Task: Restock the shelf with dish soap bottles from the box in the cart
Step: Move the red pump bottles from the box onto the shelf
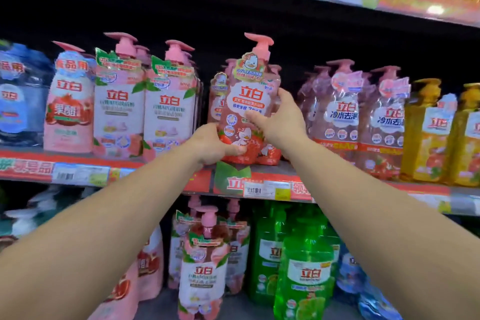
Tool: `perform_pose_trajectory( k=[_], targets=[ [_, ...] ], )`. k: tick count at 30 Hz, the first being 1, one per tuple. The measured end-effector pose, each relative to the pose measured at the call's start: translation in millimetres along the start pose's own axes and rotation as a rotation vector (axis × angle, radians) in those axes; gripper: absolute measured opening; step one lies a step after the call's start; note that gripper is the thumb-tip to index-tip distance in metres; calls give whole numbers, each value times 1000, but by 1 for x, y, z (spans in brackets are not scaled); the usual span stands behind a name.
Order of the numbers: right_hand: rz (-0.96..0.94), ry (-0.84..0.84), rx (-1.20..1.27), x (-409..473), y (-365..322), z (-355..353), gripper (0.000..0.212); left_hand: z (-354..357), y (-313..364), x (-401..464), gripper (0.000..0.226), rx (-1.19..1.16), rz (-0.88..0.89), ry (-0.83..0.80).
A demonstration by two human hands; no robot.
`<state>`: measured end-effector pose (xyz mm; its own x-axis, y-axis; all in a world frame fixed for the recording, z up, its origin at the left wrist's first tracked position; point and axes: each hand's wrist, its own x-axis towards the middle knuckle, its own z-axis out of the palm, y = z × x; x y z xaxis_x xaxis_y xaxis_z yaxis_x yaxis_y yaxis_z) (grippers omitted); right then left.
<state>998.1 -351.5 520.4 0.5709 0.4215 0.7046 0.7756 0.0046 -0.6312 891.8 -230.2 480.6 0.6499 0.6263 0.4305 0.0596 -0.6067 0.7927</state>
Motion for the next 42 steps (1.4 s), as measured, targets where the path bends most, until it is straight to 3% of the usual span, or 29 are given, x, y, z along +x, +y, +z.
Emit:
perform_pose_trajectory(
  k=[3, 7, 11, 15, 19, 22, 25, 29, 35, 42],
  targets=[
    [-22, -92, -17, 5, 16, 13, 83, -3, -6, 1, 42, 140, -69, -38],
    [-43, -202, -12, 6, 31, 22, 88, -5, 1, -7, 65, 282, -105, -21],
    [57, -339, 39, 1, 48, 26, 83, -2, 5, -16, 43, 357, -85, 83],
    [70, -344, 101, 0, 52, 30, 92, 6, 4, -25, 48, 405, -70, 237],
    [41, -334, 110, -4, 52, 31, 97, 8, 0, -29, 51, 404, -52, 287],
    [6, -324, 78, -6, 55, 35, 106, 6, 1, -31, 40, 334, -70, 312],
    [-29, -316, 38, -9, 53, 33, 95, 5, 3, -35, 28, 284, -66, 341],
    [-77, -297, -18, -9, 54, 35, 91, 8, 3, -38, 49, 233, -45, 368],
    [-108, -293, -40, -10, 54, 39, 91, 7, -9, -38, 45, 196, -15, 398],
    [-66, -318, -34, -14, 51, 36, 93, 11, -14, -39, 51, 310, -3, 419]
  ],
)
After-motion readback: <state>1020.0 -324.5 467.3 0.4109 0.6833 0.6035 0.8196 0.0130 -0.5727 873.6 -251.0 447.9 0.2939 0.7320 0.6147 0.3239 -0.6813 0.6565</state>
